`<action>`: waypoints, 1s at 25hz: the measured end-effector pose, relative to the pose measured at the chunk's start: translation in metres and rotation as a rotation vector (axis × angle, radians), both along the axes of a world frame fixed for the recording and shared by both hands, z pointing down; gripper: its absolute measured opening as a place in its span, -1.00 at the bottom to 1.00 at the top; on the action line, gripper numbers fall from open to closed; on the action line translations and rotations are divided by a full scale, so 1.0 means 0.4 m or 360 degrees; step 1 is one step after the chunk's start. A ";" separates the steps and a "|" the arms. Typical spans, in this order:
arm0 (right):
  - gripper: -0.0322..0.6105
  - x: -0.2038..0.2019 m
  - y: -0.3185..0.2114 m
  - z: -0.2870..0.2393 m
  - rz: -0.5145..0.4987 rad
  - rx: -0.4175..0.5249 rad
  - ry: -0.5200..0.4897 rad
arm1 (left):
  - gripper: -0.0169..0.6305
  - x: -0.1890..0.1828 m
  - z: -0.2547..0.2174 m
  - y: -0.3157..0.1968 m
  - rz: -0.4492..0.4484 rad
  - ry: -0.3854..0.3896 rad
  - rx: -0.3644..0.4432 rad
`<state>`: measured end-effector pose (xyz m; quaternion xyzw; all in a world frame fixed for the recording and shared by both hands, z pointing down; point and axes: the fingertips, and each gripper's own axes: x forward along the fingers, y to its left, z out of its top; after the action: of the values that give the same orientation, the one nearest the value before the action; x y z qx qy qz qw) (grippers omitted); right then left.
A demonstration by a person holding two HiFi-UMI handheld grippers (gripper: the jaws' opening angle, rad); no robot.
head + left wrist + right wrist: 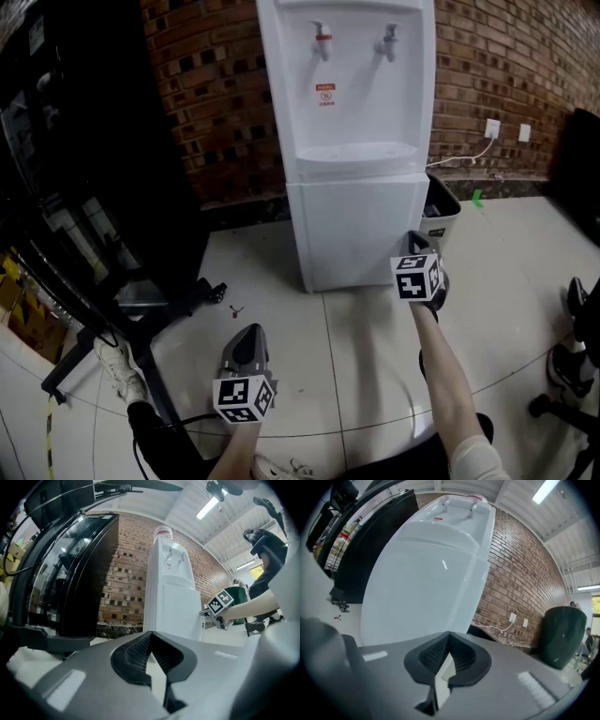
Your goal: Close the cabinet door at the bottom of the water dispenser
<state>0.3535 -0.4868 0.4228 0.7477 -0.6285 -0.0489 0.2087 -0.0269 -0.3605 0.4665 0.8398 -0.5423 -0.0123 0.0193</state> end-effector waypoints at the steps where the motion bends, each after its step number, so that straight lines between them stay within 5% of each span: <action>1: -0.89 -0.005 -0.003 0.004 -0.0003 -0.0004 0.0008 | -0.91 -0.002 0.001 0.001 -0.0007 -0.0001 0.0000; 25: -0.90 -0.152 -0.075 0.115 -0.0179 -0.0144 -0.0013 | -0.91 -0.031 0.019 -0.027 -0.0093 0.0079 -0.0028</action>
<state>0.2927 -0.5168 0.4689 0.7013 -0.6719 -0.0288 0.2366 -0.0392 -0.3713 0.4742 0.8229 -0.5661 -0.0289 0.0398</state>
